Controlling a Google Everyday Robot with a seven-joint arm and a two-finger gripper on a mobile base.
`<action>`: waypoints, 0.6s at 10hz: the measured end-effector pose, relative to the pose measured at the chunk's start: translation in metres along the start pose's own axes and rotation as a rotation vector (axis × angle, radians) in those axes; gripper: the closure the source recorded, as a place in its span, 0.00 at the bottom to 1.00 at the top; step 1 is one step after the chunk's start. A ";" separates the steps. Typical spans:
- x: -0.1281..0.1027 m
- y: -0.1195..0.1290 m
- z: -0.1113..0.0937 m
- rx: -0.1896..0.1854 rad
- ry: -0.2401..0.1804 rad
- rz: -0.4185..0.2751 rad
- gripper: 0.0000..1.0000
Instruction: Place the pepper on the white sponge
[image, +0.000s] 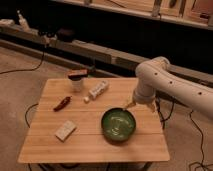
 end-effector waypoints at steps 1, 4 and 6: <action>0.014 -0.027 -0.003 0.007 0.031 -0.053 0.20; 0.036 -0.102 -0.014 0.041 0.112 -0.231 0.20; 0.039 -0.148 -0.021 0.085 0.165 -0.383 0.20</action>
